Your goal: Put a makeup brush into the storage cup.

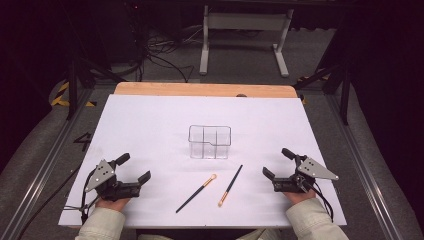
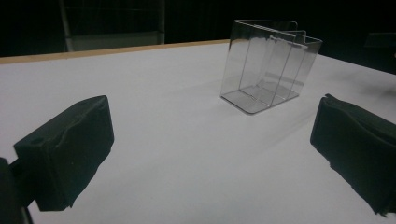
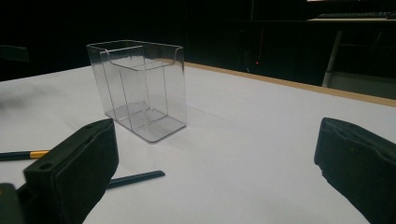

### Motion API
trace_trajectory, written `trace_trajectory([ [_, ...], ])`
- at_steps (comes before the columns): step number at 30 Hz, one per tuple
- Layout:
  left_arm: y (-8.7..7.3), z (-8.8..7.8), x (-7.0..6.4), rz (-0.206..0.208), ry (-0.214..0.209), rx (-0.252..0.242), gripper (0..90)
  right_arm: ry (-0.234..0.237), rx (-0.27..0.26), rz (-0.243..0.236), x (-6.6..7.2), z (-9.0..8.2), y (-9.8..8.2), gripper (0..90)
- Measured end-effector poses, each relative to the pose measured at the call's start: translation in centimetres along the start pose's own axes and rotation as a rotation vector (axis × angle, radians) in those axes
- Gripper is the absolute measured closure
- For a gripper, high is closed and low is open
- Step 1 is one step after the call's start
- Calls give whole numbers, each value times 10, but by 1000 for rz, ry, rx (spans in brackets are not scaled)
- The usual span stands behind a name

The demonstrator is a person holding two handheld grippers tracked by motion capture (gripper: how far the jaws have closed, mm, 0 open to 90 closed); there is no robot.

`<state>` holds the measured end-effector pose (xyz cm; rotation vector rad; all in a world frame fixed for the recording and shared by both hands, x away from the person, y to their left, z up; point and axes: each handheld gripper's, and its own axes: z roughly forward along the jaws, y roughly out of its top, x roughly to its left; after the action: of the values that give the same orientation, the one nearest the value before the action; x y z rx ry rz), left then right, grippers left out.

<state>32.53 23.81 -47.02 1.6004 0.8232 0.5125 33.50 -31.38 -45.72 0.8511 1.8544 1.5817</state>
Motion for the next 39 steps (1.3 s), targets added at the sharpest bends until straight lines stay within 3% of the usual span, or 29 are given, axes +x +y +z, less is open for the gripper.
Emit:
trace_trajectory([
  [6,3,-2,-2,-17,-8,-16,1,1,0,3,0,0,0,3],
  [11,10,1,-6,-35,-51,-14,1,5,1,12,0,0,0,2],
  [27,38,23,-28,27,-129,-33,1,-2,3,25,-1,0,-1,3],
  [39,53,41,-44,29,-191,-54,1,0,4,32,-1,0,0,2],
])
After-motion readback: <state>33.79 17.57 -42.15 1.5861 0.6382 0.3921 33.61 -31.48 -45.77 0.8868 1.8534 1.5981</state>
